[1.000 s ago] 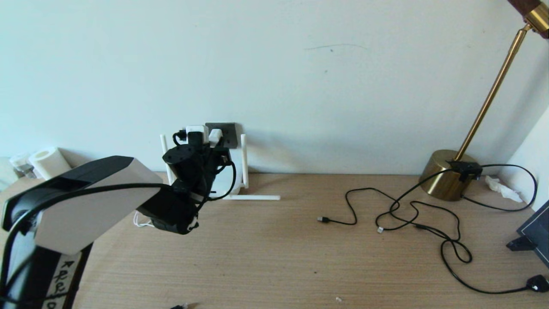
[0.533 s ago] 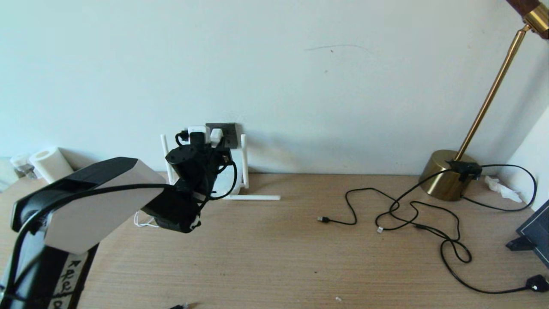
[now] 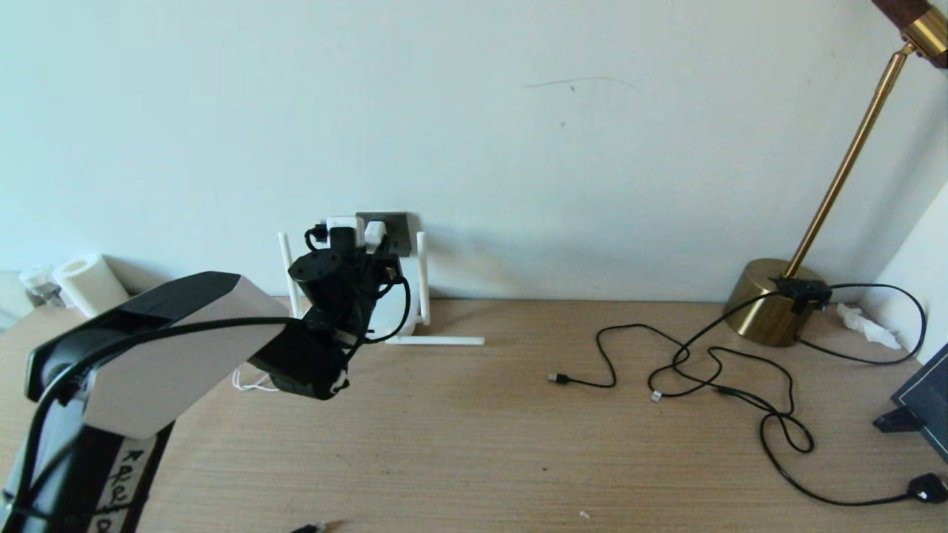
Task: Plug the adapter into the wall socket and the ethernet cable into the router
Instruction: Plug plug into socket
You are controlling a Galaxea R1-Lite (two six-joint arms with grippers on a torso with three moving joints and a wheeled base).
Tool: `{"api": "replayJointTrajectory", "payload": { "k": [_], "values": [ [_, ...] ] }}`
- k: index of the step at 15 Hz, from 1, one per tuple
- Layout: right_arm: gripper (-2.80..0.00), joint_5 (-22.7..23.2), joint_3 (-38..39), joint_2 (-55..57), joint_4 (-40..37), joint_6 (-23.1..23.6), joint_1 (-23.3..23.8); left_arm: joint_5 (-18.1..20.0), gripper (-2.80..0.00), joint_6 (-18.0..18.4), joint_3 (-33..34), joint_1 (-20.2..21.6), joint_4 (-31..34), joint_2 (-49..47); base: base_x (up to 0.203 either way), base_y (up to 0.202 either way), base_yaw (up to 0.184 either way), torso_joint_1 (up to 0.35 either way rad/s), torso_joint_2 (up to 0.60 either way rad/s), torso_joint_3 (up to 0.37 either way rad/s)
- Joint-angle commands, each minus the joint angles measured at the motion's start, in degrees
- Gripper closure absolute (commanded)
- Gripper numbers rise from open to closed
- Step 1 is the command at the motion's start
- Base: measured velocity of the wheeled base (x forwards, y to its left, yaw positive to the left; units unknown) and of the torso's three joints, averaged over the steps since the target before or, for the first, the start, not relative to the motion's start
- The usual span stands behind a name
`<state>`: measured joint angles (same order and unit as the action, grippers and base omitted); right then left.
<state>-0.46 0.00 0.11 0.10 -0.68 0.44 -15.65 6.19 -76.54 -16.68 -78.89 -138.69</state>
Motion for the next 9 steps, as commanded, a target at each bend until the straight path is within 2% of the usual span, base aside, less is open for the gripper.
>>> {"api": "replayJointTrajectory", "payload": {
  "k": [1, 9],
  "values": [
    [0.0, 0.0, 0.0, 0.0, 0.0, 0.0, 0.0, -0.1, 0.0, 0.0, -0.2, 0.1, -0.3, -0.3, 0.0, 0.0, 0.0, 0.0, 0.0, 0.0],
    [0.0, 0.0, 0.0, 0.0, 0.1, 0.0, 0.0, -0.1, 0.0, 0.0, -0.8, 0.3, 0.2, -0.4, 0.0, 0.0, 0.0, 0.0, 0.0, 0.0]
  ]
}}
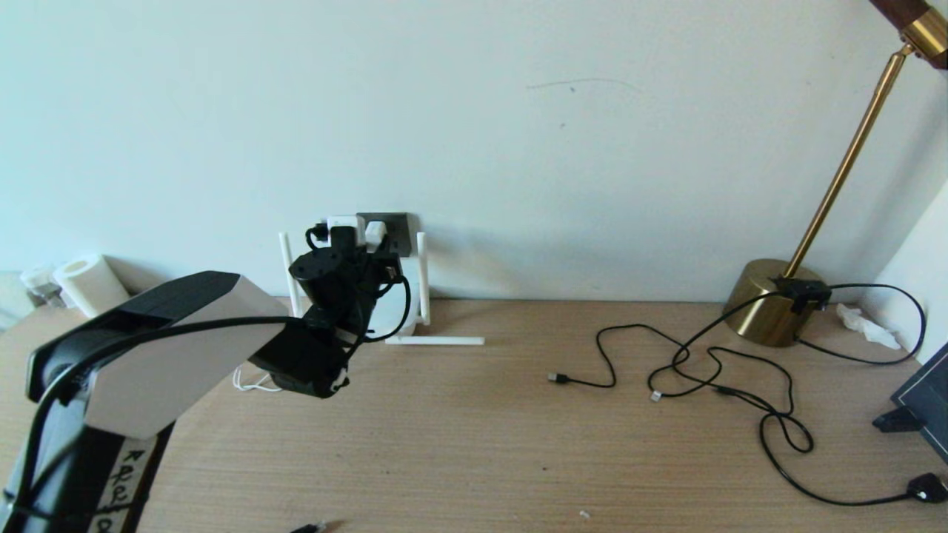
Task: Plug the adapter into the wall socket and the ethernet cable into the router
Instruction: Plug plug into socket
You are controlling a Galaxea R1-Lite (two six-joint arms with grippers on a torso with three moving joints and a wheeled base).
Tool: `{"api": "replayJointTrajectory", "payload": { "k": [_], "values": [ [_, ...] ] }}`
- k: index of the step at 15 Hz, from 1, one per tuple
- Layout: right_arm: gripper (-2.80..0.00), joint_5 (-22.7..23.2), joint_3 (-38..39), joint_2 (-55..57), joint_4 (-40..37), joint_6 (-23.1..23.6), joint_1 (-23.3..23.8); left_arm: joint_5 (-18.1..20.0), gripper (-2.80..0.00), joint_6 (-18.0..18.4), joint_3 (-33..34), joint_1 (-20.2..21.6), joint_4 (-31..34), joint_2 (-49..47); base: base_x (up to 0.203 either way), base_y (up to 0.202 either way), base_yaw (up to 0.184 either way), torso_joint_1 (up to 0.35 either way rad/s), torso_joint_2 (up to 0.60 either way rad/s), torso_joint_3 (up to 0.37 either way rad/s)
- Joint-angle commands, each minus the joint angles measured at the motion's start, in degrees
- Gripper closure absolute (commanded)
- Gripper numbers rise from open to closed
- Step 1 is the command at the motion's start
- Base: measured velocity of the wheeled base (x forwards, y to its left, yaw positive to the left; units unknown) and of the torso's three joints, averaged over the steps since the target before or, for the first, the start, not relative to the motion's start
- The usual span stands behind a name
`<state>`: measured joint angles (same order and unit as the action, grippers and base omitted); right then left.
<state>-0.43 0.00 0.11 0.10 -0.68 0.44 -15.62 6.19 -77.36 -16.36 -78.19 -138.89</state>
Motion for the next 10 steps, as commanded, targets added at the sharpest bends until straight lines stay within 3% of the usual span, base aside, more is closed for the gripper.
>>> {"api": "replayJointTrajectory", "payload": {
  "k": [1, 10],
  "values": [
    [0.0, 0.0, 0.0, 0.0, 0.0, 0.0, 0.0, -0.1, 0.0, 0.0, 0.0, 0.0, -0.4, -0.1, 0.0, 0.0, 0.0, 0.0, 0.0, 0.0],
    [0.0, 0.0, 0.0, 0.0, 0.1, 0.0, 0.0, -0.1, 0.0, 0.0, -0.9, 1.1, 0.5, -0.7, 0.0, 0.0, 0.0, 0.0, 0.0, 0.0]
  ]
}}
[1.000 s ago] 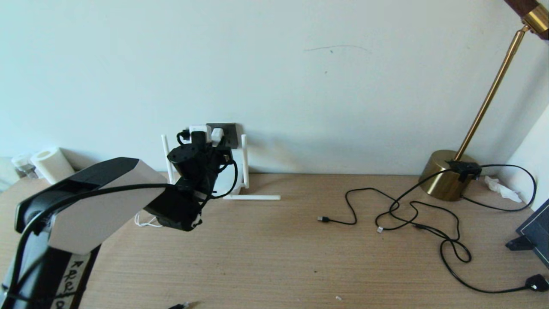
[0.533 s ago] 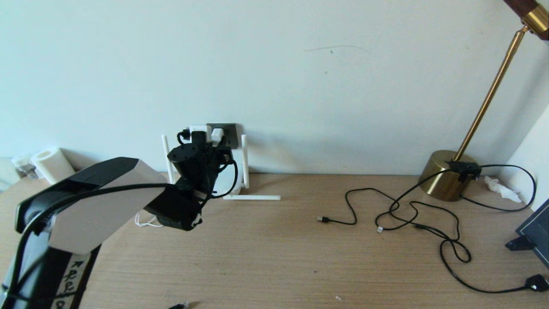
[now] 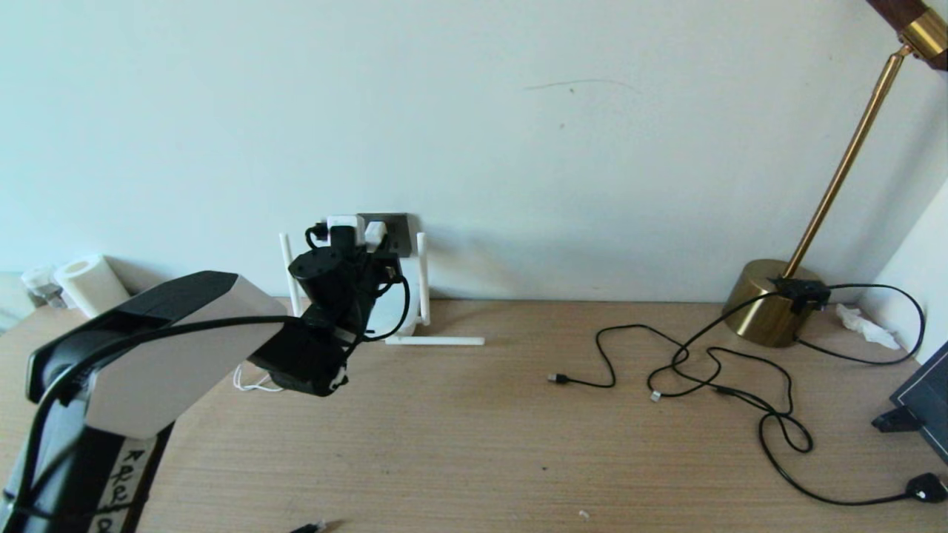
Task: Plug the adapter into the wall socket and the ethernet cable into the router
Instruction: Plug plug into socket
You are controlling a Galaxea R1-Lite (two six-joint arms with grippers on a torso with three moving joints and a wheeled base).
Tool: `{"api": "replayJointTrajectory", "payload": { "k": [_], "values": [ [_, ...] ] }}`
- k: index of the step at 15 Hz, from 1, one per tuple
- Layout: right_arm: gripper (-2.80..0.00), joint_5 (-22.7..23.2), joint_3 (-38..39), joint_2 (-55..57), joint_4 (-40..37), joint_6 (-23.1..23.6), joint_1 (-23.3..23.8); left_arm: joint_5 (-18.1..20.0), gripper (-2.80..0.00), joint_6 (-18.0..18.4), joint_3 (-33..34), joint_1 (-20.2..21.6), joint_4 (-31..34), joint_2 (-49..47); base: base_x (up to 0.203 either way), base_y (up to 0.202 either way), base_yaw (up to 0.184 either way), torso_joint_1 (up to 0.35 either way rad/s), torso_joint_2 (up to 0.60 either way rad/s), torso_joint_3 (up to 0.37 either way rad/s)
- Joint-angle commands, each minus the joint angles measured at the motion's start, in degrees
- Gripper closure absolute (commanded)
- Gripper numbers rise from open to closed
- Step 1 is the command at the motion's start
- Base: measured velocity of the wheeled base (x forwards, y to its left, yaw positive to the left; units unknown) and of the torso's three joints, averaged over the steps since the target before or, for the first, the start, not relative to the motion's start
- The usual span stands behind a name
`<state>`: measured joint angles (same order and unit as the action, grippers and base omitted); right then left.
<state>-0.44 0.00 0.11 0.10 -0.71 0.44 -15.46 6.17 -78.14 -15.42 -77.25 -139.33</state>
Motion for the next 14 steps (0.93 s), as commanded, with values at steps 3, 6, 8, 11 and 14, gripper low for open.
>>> {"api": "replayJointTrajectory", "payload": {
  "k": [3, 6, 8, 11, 14],
  "values": [
    [0.0, 0.0, 0.0, 0.0, 0.1, 0.0, 0.0, -0.3, 0.0, 0.0, -0.2, 0.6, -0.4, -0.2, 0.0, 0.0, 0.0, 0.0, 0.0, 0.0],
    [0.0, 0.0, 0.0, 0.0, 0.1, 0.0, 0.0, -0.2, 0.0, 0.0, -0.5, 0.6, -0.4, -0.2, 0.0, 0.0, 0.0, 0.0, 0.0, 0.0],
    [0.0, 0.0, 0.0, 0.0, 0.1, 0.0, 0.0, -0.1, 0.0, 0.0, -0.5, 0.7, -0.4, 0.0, 0.0, 0.0, 0.0, 0.0, 0.0, 0.0],
    [0.0, 0.0, 0.0, 0.0, 0.0, 0.0, 0.0, -0.1, 0.0, 0.0, -0.5, 0.7, -0.4, 0.3, 0.0, 0.0, 0.0, 0.0, 0.0, 0.0],
    [0.0, 0.0, 0.0, 0.0, 0.0, 0.0, 0.0, 0.8, 0.0, 0.1, -0.4, 0.7, -0.3, 0.1, 0.0, 0.0, 0.0, 0.0, 0.0, 0.0]
  ]
}}
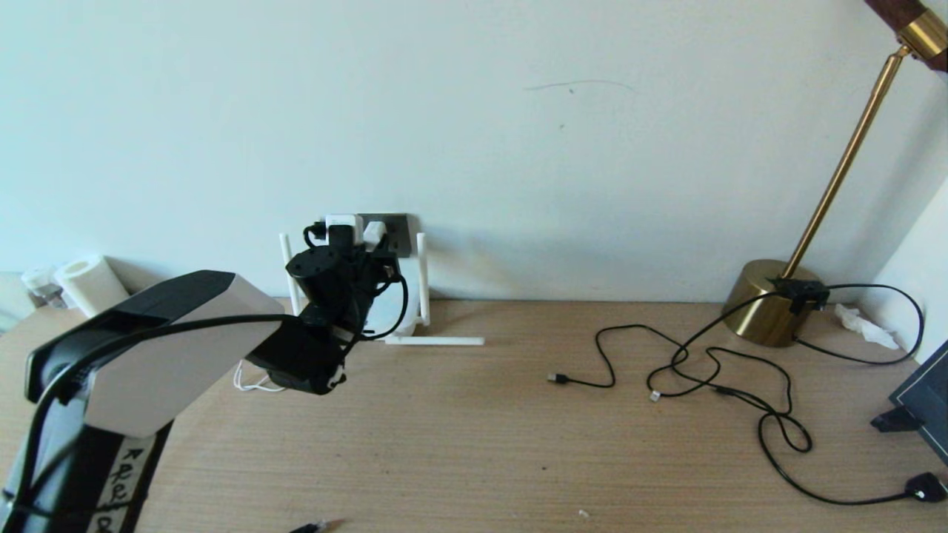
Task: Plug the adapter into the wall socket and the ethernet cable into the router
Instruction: Plug plug into socket
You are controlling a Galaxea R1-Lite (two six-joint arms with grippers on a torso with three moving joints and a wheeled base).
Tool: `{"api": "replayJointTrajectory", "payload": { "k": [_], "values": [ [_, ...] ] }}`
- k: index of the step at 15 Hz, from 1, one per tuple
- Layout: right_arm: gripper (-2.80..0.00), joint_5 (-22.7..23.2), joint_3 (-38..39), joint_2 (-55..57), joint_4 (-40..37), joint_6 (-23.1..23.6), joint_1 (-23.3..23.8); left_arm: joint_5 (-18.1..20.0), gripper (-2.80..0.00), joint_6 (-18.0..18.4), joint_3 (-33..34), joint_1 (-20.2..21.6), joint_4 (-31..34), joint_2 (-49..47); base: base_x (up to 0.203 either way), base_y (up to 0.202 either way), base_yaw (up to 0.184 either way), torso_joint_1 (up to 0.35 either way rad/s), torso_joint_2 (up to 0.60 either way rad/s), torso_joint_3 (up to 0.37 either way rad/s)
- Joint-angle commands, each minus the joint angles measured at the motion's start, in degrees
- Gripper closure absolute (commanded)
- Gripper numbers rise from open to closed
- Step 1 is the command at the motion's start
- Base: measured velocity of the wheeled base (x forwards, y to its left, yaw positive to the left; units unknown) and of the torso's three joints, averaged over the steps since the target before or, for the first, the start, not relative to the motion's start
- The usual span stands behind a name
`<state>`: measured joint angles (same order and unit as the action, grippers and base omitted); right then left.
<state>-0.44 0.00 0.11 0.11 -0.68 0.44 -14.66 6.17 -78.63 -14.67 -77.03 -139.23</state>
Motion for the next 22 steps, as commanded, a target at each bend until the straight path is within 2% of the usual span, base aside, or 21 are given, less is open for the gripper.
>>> {"api": "replayJointTrajectory", "payload": {
  "k": [1, 16, 17, 22],
  "values": [
    [0.0, 0.0, 0.0, 0.0, 0.1, 0.0, 0.0, 0.1, 0.0, 0.1, 0.1, 0.0, -0.5, 0.0, 0.0, 0.0, 0.0, 0.0, 0.0, 0.0],
    [0.0, 0.0, 0.0, 0.0, 0.1, 0.0, 0.0, 0.6, 0.0, 0.0, 0.2, 0.0, -0.2, -0.4, 0.0, 0.0, 0.0, 0.0, 0.0, 0.0],
    [0.0, 0.0, 0.0, 0.0, 0.0, 0.0, 0.0, 0.6, -2.8, -0.1, 0.2, 0.0, -0.3, -0.3, 0.0, 0.0, 0.0, 0.0, 0.0, 0.0],
    [0.0, 0.0, 0.0, 0.0, 0.0, 0.0, 0.0, 0.6, -2.8, -0.1, 0.3, -0.1, -0.4, -0.1, 0.0, 0.0, 0.0, 0.0, 0.0, 0.0]
  ]
}}
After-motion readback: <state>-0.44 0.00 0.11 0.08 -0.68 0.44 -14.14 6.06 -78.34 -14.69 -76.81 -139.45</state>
